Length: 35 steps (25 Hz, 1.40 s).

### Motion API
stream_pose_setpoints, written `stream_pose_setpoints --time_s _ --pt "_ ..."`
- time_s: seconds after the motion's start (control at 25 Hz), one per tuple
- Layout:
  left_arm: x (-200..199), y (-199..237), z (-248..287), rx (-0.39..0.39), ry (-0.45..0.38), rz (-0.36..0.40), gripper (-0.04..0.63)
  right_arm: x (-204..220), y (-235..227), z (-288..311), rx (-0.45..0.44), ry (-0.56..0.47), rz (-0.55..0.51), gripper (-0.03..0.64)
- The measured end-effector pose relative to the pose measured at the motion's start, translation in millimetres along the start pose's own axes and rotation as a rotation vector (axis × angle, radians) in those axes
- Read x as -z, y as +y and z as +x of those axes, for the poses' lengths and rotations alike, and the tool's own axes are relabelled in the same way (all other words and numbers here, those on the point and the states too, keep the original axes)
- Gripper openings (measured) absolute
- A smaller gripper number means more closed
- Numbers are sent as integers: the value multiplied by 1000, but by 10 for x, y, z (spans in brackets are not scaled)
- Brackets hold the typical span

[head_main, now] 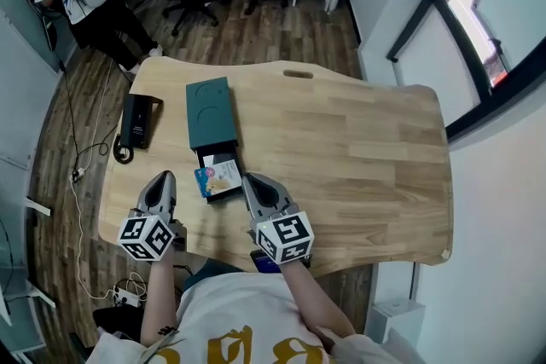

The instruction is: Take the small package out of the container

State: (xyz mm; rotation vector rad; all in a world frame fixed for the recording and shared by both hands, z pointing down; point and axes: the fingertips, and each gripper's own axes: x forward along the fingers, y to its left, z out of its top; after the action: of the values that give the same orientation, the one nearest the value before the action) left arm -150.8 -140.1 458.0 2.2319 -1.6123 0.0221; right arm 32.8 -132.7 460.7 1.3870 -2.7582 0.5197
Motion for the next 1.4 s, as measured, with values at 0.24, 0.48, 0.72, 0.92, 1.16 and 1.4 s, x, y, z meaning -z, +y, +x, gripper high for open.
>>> stream_pose_setpoints --time_s 0.24,0.48,0.72,0.92,1.16,1.4 --pt "344 87 55 0 90 -27 2 259 -159 80 20 56 32 5" --pt "780 180 81 -12 188 -35 2 550 -167 113 20 124 45 5" --pt "1109 215 210 -5 290 -69 2 758 -286 59 50 159 114 5" --pt "1322 238 307 6 340 -159 3 870 -413 70 75 190 115 5" --pt "1400 217 478 56 351 -310 89 1008 -624 65 112 245 96 5" --pt "1569 320 623 31 405 -385 208 1047 -682 194 123 256 96 5"
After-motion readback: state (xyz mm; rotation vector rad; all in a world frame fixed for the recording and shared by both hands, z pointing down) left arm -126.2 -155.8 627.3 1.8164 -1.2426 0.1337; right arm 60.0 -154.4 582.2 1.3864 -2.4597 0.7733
